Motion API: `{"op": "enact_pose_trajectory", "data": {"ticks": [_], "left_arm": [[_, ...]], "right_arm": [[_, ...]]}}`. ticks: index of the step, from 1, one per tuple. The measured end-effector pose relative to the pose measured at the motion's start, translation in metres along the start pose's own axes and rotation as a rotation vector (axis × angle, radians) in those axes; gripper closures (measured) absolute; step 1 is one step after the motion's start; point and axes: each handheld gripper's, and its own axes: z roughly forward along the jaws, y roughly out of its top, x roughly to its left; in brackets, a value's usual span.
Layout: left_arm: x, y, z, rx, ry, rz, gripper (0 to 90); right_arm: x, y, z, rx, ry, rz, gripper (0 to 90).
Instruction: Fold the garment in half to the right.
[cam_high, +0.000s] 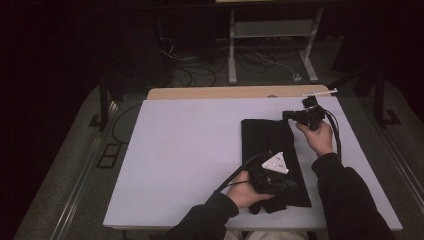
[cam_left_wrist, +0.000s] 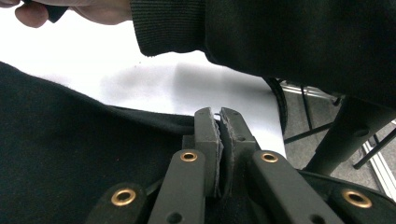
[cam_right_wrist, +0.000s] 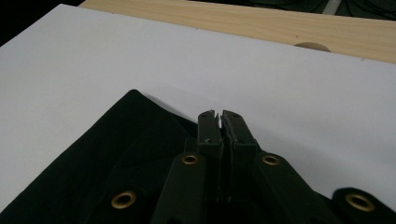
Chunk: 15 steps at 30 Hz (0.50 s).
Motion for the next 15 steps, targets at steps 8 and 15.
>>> {"op": "enact_pose_trajectory", "data": {"ticks": [8, 15], "left_arm": [[0.003, 0.003, 0.008, -0.004, -0.006, -0.006, 84.7], [0.005, 0.001, 0.014, -0.004, -0.018, -0.026, 84.7]], "right_arm": [[-0.005, -0.003, 0.000, 0.005, -0.002, 0.012, 85.4], [-0.009, -0.008, 0.005, 0.021, -0.006, 0.024, 85.2]]}}
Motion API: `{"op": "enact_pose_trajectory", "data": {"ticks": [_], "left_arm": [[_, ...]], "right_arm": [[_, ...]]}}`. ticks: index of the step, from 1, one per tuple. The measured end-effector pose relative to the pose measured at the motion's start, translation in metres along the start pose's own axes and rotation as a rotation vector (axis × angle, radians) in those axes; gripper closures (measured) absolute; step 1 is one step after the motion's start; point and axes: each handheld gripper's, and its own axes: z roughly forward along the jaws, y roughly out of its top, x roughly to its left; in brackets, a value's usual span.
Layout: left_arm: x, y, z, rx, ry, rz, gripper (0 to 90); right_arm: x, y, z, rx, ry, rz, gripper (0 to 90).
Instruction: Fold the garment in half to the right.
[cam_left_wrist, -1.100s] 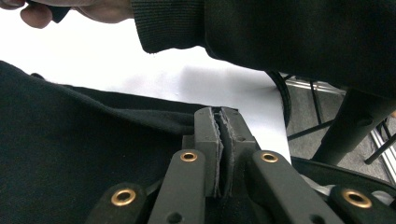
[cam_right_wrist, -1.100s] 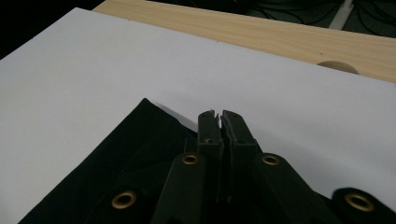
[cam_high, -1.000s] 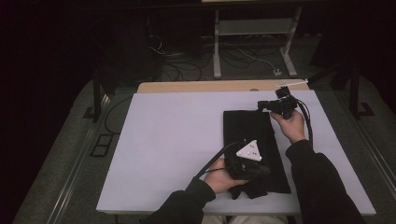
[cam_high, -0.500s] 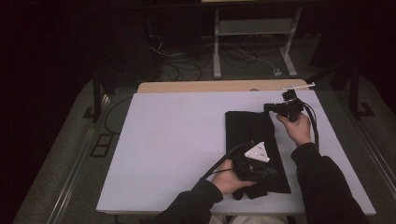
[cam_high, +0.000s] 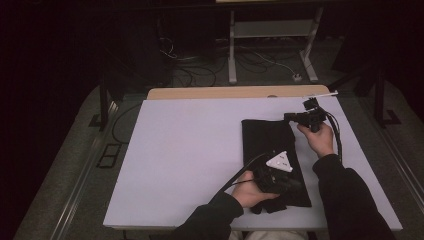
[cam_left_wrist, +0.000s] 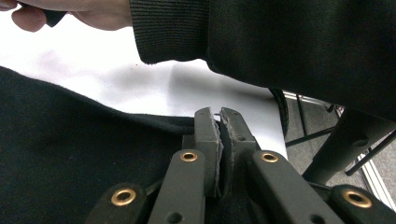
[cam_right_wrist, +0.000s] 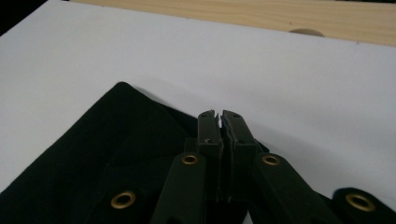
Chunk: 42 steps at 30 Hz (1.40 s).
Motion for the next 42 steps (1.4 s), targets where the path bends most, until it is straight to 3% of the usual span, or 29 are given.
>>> {"op": "enact_pose_trajectory", "data": {"ticks": [6, 9, 13, 24, 30, 42], "left_arm": [[0.001, 0.000, 0.005, 0.008, 0.005, -0.001, 84.7], [0.002, 0.001, 0.008, 0.005, 0.007, -0.004, 84.7], [0.002, 0.002, 0.011, 0.005, 0.005, -0.004, 84.7], [0.003, 0.006, 0.025, 0.015, 0.007, -0.008, 84.8], [0.004, 0.010, 0.030, 0.033, 0.011, -0.001, 84.8], [0.004, 0.022, 0.042, 0.143, 0.024, 0.037, 84.8]], "right_arm": [[-0.008, -0.008, 0.004, 0.014, -0.004, 0.028, 84.4], [-0.013, -0.011, 0.005, 0.012, 0.016, 0.076, 78.0], [-0.018, -0.015, 0.002, 0.005, 0.025, 0.109, 64.6], [-0.022, -0.022, -0.031, -0.072, 0.025, 0.101, 14.4], [-0.024, -0.031, -0.047, -0.092, 0.027, 0.089, 4.3], [-0.016, -0.043, -0.072, -0.119, 0.010, 0.064, 0.1]]}}
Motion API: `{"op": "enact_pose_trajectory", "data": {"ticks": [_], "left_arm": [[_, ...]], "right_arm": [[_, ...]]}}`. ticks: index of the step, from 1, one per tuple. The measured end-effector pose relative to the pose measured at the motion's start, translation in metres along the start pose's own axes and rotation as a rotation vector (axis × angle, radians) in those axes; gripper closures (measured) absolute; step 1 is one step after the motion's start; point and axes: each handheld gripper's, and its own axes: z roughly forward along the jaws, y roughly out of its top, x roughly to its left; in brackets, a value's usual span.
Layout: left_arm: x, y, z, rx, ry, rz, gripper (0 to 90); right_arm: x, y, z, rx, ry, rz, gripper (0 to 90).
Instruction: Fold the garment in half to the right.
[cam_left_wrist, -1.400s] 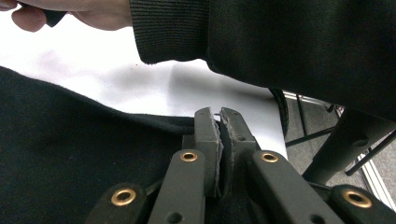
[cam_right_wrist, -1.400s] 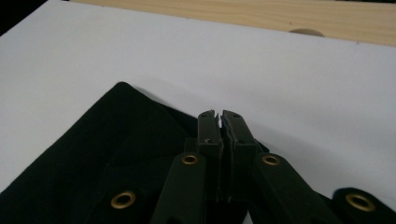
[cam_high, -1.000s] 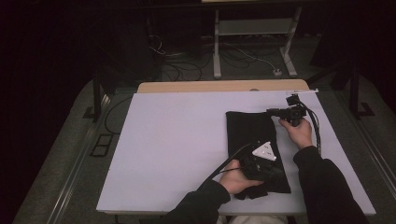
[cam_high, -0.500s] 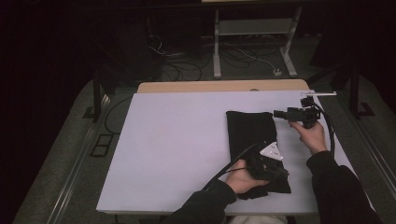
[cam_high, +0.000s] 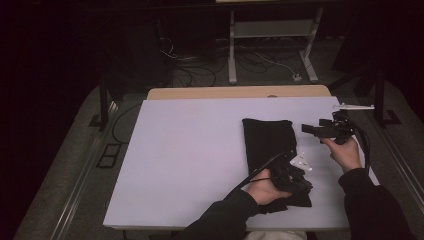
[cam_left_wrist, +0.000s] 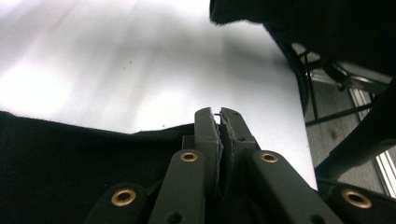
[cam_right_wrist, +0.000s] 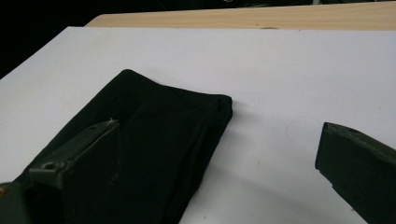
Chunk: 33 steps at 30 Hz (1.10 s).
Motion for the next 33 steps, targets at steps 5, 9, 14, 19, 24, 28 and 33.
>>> {"op": "enact_pose_trajectory", "data": {"ticks": [5, 9, 14, 19, 24, 28, 33], "left_arm": [[0.000, 0.004, 0.009, 0.058, 0.001, 0.007, 84.8], [0.001, 0.007, 0.016, 0.087, 0.003, 0.014, 84.8], [0.003, 0.008, 0.021, 0.131, 0.006, 0.014, 84.5], [0.005, 0.008, 0.015, 0.101, 0.014, -0.001, 78.5], [0.011, 0.009, 0.002, 0.043, -0.023, -0.058, 63.2], [0.016, 0.007, -0.010, 0.010, -0.030, -0.100, 47.5], [0.020, 0.003, -0.024, -0.031, -0.009, -0.113, 22.4]], "right_arm": [[0.003, -0.004, -0.010, -0.015, -0.011, -0.007, 0.0], [0.004, -0.005, -0.018, -0.015, -0.023, -0.014, 0.0], [0.005, -0.007, -0.025, -0.038, -0.014, -0.005, 0.0], [0.005, -0.007, -0.028, -0.046, -0.011, -0.006, 0.0], [0.003, -0.009, -0.029, -0.041, -0.010, 0.002, 0.0], [0.003, -0.011, -0.031, -0.032, -0.014, -0.006, 0.0], [0.004, -0.014, -0.034, -0.024, -0.019, -0.015, 0.0]]}}
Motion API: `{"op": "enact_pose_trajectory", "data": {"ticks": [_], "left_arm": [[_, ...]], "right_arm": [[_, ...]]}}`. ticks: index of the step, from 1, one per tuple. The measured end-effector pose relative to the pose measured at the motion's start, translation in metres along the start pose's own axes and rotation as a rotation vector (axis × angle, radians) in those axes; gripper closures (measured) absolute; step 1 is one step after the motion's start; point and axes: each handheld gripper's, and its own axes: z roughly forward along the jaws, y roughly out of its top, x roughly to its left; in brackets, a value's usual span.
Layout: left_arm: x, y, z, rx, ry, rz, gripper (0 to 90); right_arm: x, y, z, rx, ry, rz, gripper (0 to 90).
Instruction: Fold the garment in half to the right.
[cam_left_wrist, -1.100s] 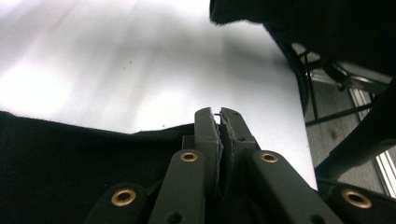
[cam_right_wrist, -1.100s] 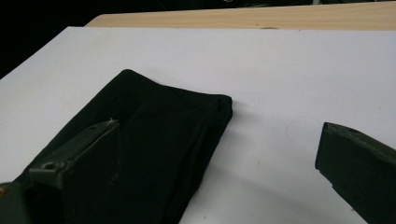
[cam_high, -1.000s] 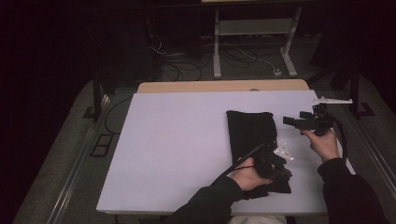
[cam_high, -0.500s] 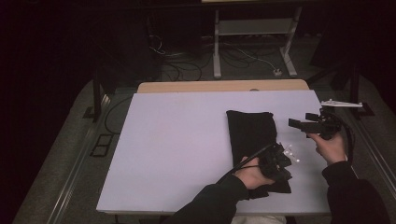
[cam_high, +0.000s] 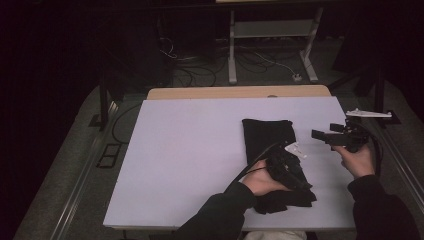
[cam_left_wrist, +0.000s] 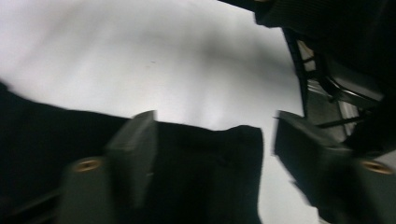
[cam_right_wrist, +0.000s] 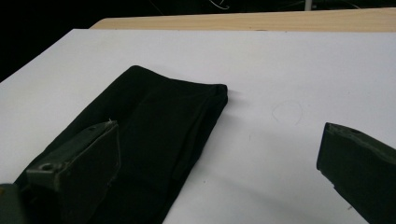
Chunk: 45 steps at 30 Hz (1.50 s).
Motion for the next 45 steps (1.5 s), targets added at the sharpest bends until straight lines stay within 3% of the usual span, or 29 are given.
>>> {"op": "enact_pose_trajectory", "data": {"ticks": [3, 7, 16, 29, 45], "left_arm": [[0.004, -0.002, -0.007, -0.020, 0.003, -0.035, 11.1], [0.010, -0.006, -0.017, -0.051, 0.039, -0.042, 0.1], [0.015, -0.014, -0.035, -0.078, 0.093, -0.026, 0.0], [0.024, -0.029, -0.056, -0.094, 0.141, -0.038, 0.0], [0.030, -0.044, -0.083, -0.114, 0.197, -0.045, 0.0]], "right_arm": [[0.002, -0.001, -0.002, 0.000, -0.002, -0.006, 0.0], [0.005, -0.002, -0.006, -0.006, 0.002, -0.019, 0.0], [0.012, -0.007, -0.012, 0.000, 0.002, -0.046, 0.0], [0.023, -0.015, -0.020, 0.013, 0.002, -0.079, 0.0], [0.028, -0.025, -0.032, 0.003, 0.007, -0.087, 0.0]]}}
